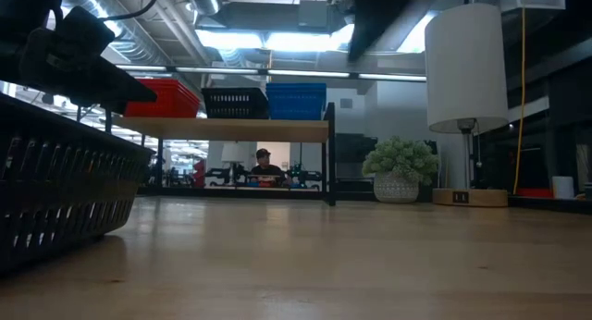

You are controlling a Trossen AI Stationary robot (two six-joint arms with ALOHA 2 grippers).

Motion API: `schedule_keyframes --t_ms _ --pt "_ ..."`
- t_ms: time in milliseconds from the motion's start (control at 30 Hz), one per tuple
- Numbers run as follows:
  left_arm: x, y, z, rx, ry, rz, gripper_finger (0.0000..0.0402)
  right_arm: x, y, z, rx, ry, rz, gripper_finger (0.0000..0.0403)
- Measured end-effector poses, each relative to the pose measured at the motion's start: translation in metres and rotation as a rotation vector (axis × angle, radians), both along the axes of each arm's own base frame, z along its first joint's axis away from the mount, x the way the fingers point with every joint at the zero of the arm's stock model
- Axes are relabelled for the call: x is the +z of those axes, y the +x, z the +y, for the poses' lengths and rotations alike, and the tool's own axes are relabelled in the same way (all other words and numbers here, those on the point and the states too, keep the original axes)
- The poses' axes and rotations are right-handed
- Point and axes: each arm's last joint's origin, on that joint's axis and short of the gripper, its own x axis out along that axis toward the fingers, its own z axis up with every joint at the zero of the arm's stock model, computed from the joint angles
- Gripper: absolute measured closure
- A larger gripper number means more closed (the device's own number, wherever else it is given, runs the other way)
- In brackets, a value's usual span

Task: Stack baskets on shelf by color
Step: Stack the black bin on top of the stacked black bins on the shelf

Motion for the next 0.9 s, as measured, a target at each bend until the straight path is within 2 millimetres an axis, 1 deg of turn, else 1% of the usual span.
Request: schedule_keyframes --t_ms 67,100,167,233,333,400,500,600,667,767,900 --pt "0.000 0.000 0.000 0.000 0.000 -0.003 0.0396 -0.027 0.000 -0.005 -0.040 0.028 0.020 0.0308" --pt "0.000 0.000 0.000 0.000 0.000 0.000 0.0396 -0.036 -0.002 -0.007 -0.052 0.065 0.029 0.0308" --pt "0.000 0.000 0.000 0.000 0.000 -0.002 0.0396 -0.049 -0.006 -0.015 -0.078 0.144 0.030 0.0308" --pt "0.000 0.000 0.000 0.000 0.000 0.000 0.0396 -0.054 -0.014 -0.028 -0.101 0.217 0.025 0.0308" --pt "0.000 0.000 0.000 0.000 0.000 -0.001 0.0396 -0.053 -0.030 -0.057 -0.128 0.324 -0.029 0.0308" --pt "0.000 0.000 0.000 0.000 0.000 -0.001 0.0396 -0.053 -0.046 -0.076 -0.145 0.411 -0.082 0.0308" --pt "0.000 0.000 0.000 0.000 0.000 -0.001 0.0396 -0.057 -0.073 -0.098 -0.152 0.534 -0.149 0.0308" --pt "0.000 0.000 0.000 0.000 0.000 -0.001 0.0396 -0.059 -0.100 -0.115 -0.101 0.583 -0.265 0.0308" --pt "0.000 0.000 0.000 0.000 0.000 -0.001 0.0396 -0.066 -0.118 -0.123 -0.072 0.571 -0.345 0.0308" --pt "0.000 0.000 0.000 0.000 0.000 -0.001 0.0396 -0.076 -0.142 -0.130 -0.012 0.545 -0.488 0.0308" --pt "0.000 0.000 0.000 0.000 0.000 -0.001 0.0396 -0.095 -0.169 -0.137 0.115 0.575 -0.660 0.0308"
